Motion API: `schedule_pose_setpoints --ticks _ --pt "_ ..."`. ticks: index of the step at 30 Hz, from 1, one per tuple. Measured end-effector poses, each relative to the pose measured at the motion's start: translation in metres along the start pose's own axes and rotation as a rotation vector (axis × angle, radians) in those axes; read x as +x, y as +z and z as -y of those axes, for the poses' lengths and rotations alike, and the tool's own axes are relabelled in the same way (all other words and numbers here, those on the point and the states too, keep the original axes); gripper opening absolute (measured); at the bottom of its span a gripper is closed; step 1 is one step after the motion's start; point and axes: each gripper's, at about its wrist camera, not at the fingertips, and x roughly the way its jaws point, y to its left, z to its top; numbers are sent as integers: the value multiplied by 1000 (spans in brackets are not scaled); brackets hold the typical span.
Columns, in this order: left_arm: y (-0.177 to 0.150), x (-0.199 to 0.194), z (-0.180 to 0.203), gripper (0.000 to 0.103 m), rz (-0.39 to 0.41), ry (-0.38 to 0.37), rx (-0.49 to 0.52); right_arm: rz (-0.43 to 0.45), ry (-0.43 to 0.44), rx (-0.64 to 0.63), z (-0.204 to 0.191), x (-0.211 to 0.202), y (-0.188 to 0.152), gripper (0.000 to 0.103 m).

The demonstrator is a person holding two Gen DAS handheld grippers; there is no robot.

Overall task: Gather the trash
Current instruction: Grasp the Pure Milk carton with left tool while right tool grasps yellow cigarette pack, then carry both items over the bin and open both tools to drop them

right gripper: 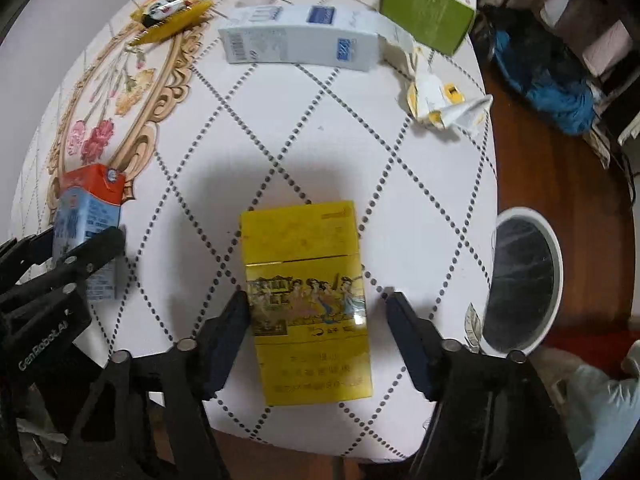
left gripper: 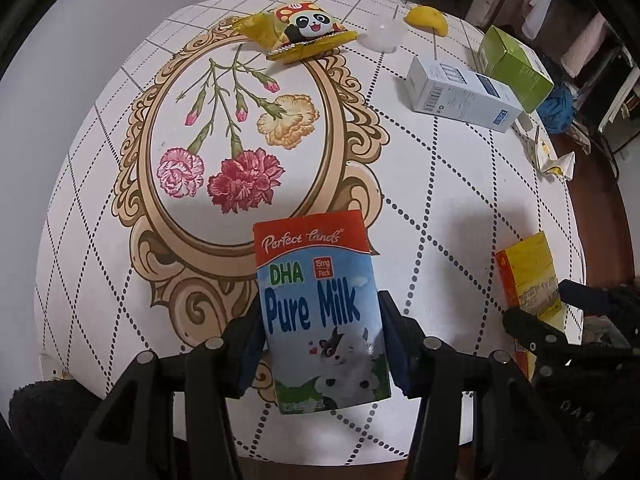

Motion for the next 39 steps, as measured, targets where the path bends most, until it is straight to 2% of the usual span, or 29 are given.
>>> schedule_pose_setpoints --ticks 2,7,12,18,23,27,31,36,39 --pt "-5 -3 -2 49 6 3 -2 20 -2 -8 -1 -2 -2 58" --pt "-11 -9 0 48 22 25 -3 34 31 18 1 -2 -4 58" --pt "-8 -35 -1 48 70 32 -2 91 191 115 18 -26 -4 58" --pt "7 -90 1 48 178 6 -13 181 405 242 49 -75 3 58" --pt "33 -128 23 48 256 -39 10 286 485 308 81 -124 12 58" --pt "54 -144 59 48 293 -88 57 365 463 350 126 -154 11 58" --pt "71 -142 112 48 296 -141 124 399 382 419 183 -164 -6 58" --pt "82 -116 202 48 252 -216 240 368 255 546 262 -142 -35 58" --pt "82 -93 253 48 208 -233 313 315 183 622 304 -113 -52 58"
